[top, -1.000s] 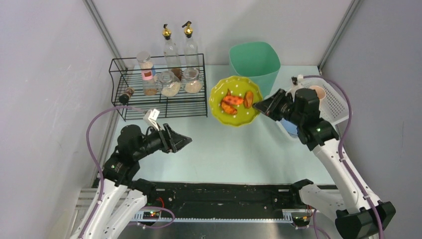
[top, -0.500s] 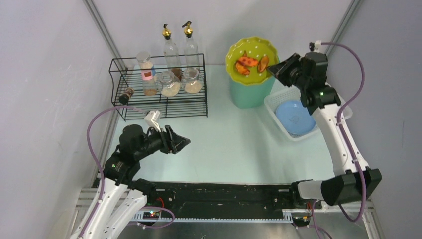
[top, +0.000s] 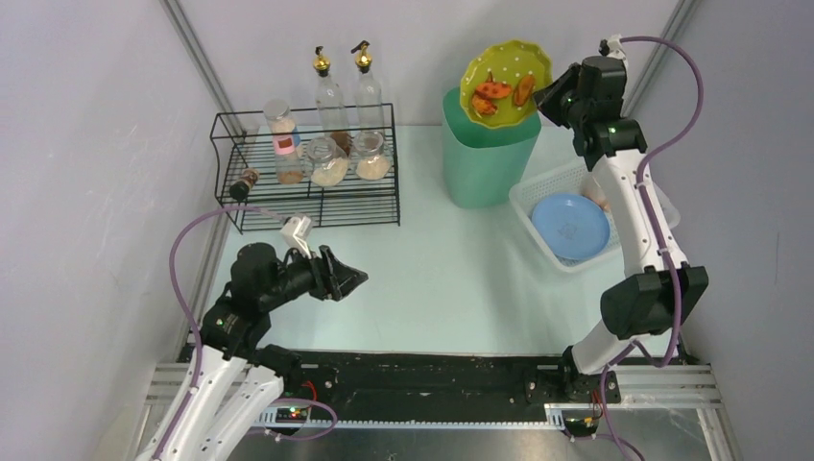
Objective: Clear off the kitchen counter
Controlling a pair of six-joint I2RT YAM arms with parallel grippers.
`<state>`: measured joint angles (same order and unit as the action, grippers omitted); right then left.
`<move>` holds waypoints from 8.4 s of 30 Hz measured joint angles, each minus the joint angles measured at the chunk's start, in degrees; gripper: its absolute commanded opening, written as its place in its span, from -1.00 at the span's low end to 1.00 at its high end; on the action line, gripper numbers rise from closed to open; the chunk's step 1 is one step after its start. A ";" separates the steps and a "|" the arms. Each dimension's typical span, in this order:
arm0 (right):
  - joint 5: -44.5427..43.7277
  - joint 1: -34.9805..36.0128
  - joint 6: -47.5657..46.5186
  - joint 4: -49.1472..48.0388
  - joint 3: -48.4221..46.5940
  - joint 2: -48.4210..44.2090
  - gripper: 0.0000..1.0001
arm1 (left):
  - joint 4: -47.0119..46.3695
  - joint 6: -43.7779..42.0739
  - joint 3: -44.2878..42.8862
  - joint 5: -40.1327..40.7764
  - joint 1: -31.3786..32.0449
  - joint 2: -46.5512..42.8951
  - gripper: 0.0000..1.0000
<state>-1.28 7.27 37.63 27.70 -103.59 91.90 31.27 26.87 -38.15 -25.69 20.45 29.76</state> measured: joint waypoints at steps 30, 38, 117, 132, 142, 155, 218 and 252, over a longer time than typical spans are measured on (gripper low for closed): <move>-27.23 11.87 -47.80 -14.21 -5.40 9.25 -1.00 | 0.02 0.02 0.66 0.07 0.00 -1.44 0.43; -29.81 14.49 -62.64 -29.51 -2.43 10.25 -1.00 | 0.00 0.04 0.66 0.28 0.00 -2.32 0.44; -5.07 -27.80 2.12 -0.22 50.31 -24.02 -1.00 | 0.02 0.04 0.92 1.60 2.16 -5.46 0.43; -4.04 -27.06 3.96 -7.10 55.12 -17.31 -1.00 | 0.02 0.04 0.92 1.66 2.21 -5.38 0.43; -4.35 -26.23 4.35 -10.62 55.78 -14.80 -0.62 | 0.02 0.04 0.92 1.70 2.21 -5.07 0.43; -2.58 -26.38 1.51 -13.51 51.32 -7.26 0.27 | 0.02 0.04 0.92 1.66 2.21 -5.07 0.43; -24.48 46.34 -30.45 2.84 44.06 -35.89 0.99 | 0.04 0.02 0.92 6.05 2.27 -4.15 0.76; -38.29 54.66 -26.64 10.73 53.37 -66.86 0.99 | 0.61 -4.72 0.39 8.35 2.32 -18.45 0.99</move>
<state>-39.57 61.93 10.98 38.44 -50.22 25.04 31.88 22.15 -37.76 -17.34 22.76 11.31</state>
